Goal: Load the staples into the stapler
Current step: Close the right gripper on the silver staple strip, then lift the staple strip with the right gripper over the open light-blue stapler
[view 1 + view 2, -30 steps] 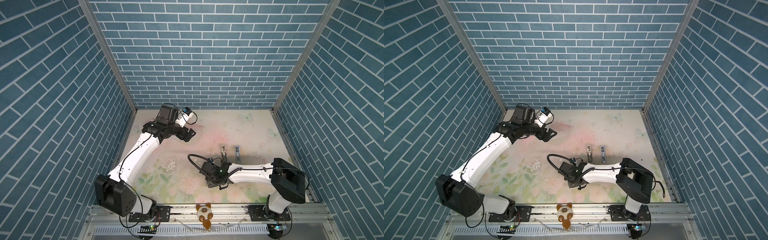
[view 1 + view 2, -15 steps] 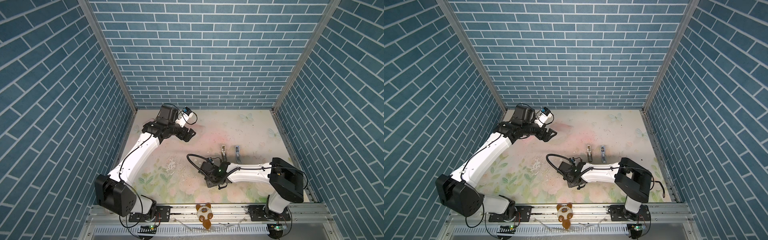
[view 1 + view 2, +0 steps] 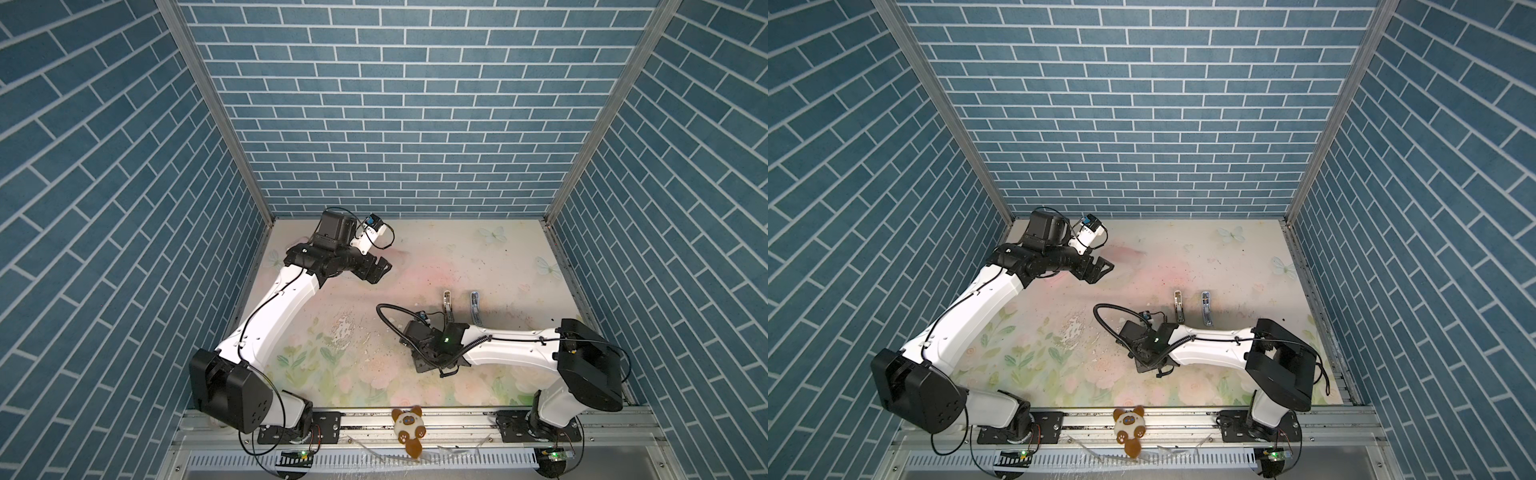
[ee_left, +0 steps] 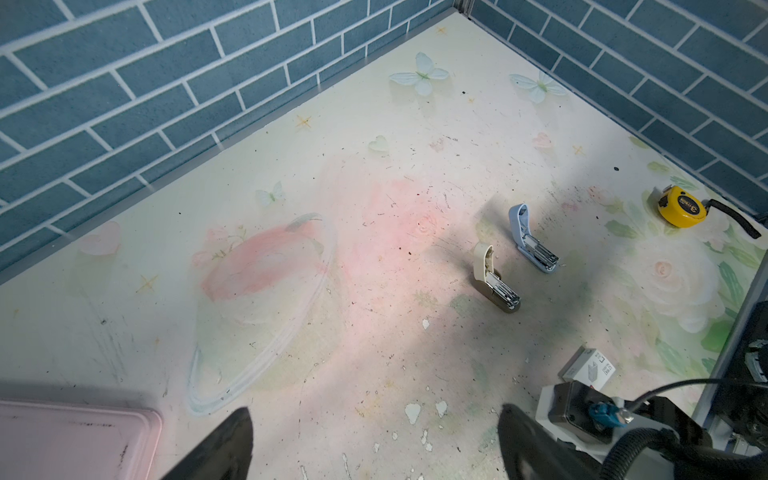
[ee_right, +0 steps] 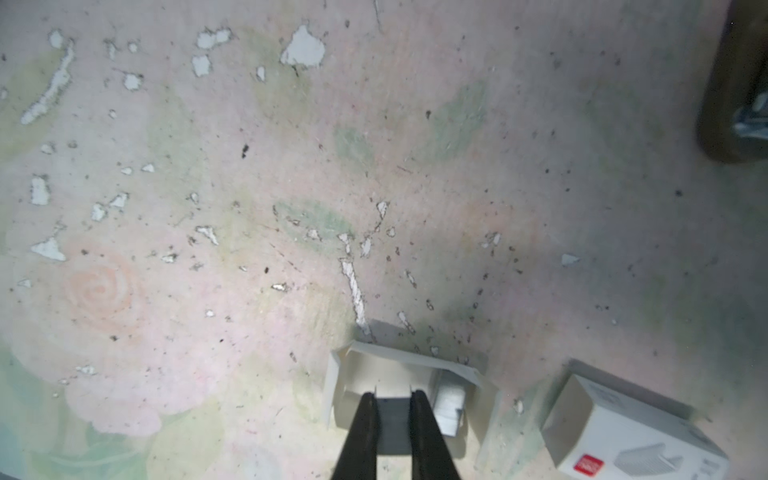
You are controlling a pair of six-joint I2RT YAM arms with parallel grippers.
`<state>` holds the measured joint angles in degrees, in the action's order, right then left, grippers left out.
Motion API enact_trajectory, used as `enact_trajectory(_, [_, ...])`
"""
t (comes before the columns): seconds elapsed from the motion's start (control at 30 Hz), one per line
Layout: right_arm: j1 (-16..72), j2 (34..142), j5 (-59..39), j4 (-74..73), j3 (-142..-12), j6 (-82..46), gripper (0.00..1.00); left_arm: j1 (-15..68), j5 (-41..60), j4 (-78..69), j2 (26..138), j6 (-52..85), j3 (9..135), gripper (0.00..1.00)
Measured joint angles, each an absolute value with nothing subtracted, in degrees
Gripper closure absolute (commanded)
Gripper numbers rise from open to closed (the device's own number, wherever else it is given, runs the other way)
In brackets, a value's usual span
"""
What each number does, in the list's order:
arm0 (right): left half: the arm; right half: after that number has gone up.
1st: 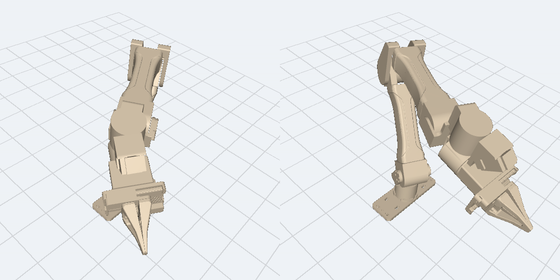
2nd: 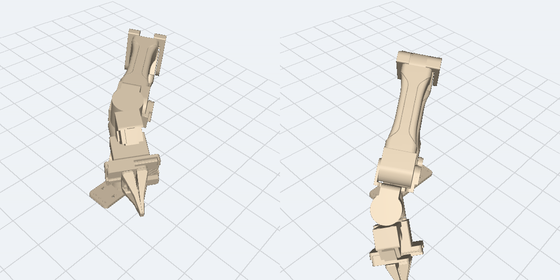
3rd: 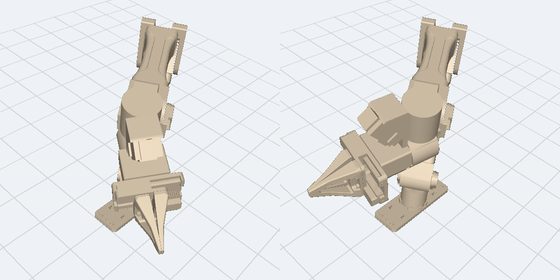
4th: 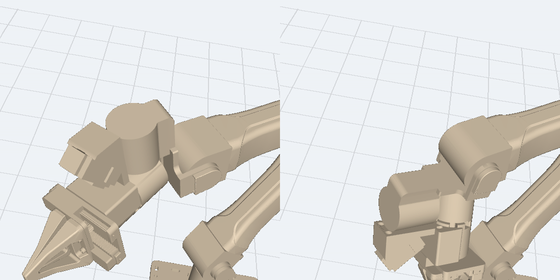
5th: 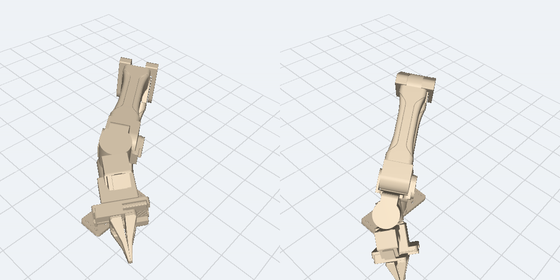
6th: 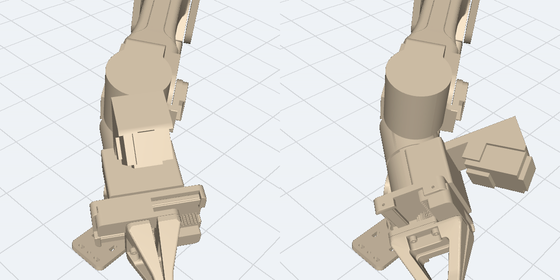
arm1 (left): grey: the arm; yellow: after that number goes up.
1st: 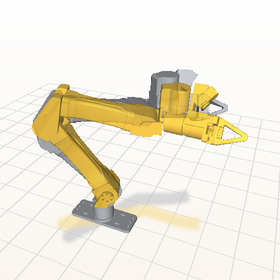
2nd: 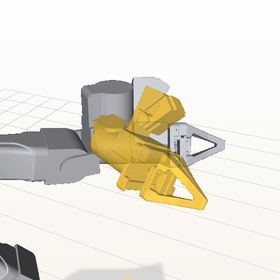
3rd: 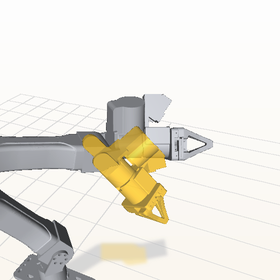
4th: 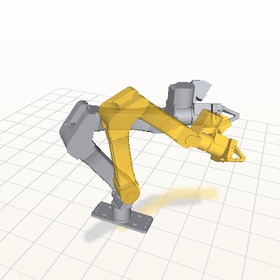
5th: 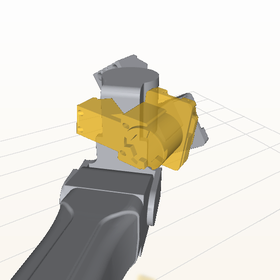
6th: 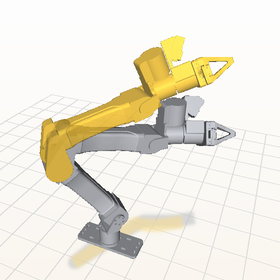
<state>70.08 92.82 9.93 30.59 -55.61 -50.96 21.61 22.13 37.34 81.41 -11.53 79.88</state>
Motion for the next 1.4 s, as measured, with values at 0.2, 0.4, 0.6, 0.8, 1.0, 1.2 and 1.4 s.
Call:
enact_trajectory(0.2, [70.08, 91.53, 10.70, 30.96, -55.61, -50.39, 0.96, 21.61, 22.11, 37.36, 81.41, -11.53, 79.88, 0.07])
enact_trajectory(0.4, [68.29, 89.52, 12.05, 31.29, -55.66, -47.48, 0.96, 21.61, 22.04, 37.36, 81.41, -11.55, 79.88, 0.07])
enact_trajectory(0.6, [64.01, 86.43, 12.93, 29.98, -55.66, -43.44, 0.96, 21.61, 21.67, 37.36, 81.41, -11.57, 79.88, 0.07])
enact_trajectory(0.8, [57.52, 81.45, 13.56, 24.71, -53.39, -37.67, 0.96, 21.61, 21.63, 37.36, 81.56, -11.57, 79.90, 0.07])
enact_trajectory(1.0, [50.59, 76.14, 13.74, 22.17, -49.78, -32.32, 0.95, 21.61, 21.37, 37.39, 82.37, -11.84, 80.01, 0.07])
enact_trajectory(1.2, [44.56, 73.45, 13.52, 20.60, -46.83, -27.90, 0.95, 21.61, 21.04, 37.41, 82.63, -12.16, 80.14, 0.07])
enact_trajectory(1.4, [39.72, 72.53, 12.38, 17.21, -42.02, -24.73, 0.95, 21.61, 21.04, 37.41, 83.57, -12.23, 80.44, 0.07])
